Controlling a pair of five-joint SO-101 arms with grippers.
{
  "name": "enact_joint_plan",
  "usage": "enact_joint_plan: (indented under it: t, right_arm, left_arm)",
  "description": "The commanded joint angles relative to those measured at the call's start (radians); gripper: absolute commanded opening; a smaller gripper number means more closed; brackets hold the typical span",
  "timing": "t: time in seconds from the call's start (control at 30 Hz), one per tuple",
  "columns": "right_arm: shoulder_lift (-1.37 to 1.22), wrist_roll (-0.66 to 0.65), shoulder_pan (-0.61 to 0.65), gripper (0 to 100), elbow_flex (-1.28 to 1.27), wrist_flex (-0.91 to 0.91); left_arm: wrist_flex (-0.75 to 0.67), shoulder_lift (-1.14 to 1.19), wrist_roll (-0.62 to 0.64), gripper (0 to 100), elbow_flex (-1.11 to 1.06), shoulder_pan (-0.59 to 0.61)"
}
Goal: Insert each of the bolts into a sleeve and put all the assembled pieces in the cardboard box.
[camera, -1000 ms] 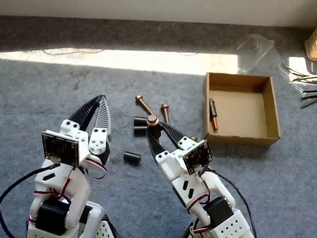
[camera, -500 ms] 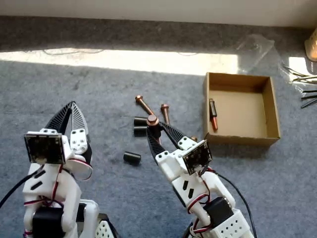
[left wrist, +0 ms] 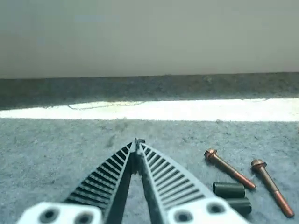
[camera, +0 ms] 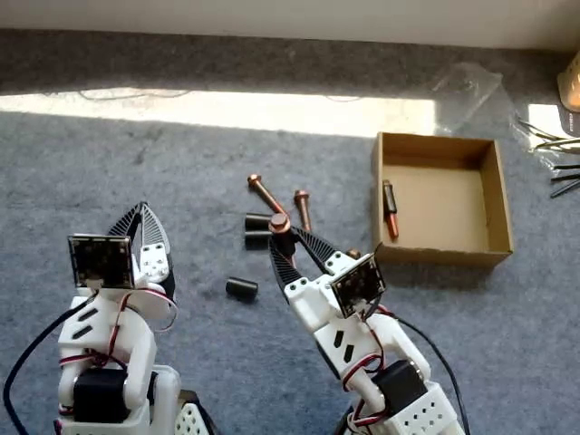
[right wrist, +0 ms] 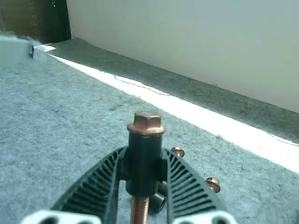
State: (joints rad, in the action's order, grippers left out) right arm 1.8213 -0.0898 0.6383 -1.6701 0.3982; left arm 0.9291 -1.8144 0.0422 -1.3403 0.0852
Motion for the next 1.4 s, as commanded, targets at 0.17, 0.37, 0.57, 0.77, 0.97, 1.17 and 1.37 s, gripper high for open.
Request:
enact_joint_plan:
  t: [0.17,0.37,0.57,0.77,0.97,1.17,1.37]
  right_arm:
    - [0.015,-0.009,-0.05,0.5,-0.11,-0.002]
    - [0.015,-0.006,-0.11,0.5,-0.108,-0.002]
    - [0.015,-0.008,-0.134,0.5,-0.107,0.039]
    - [0.015,-0.003,-0.303,0.5,0.047,0.166]
    - [0.005,-0.003,-0.506,0.5,0.271,0.318]
    - [0.004,-0.009,-0.561,0.8,0.475,0.39]
    - [-0.154,-0.012,-0.613,0.8,0.619,0.392]
  left_arm:
    - [0.0,-0.004,-0.005,1,-0.211,0.004]
    - [0.0,-0.004,-0.005,1,-0.311,0.002]
    - [0.003,-0.004,-0.005,1,-0.355,0.002]
    - [0.074,-0.002,-0.005,1,-0.355,0.002]
    - [0.144,-0.002,-0.005,1,-0.355,0.002]
    - [0.186,-0.002,-0.005,1,-0.355,0.002]
    - [0.186,-0.002,-0.005,1,-0.355,0.002]
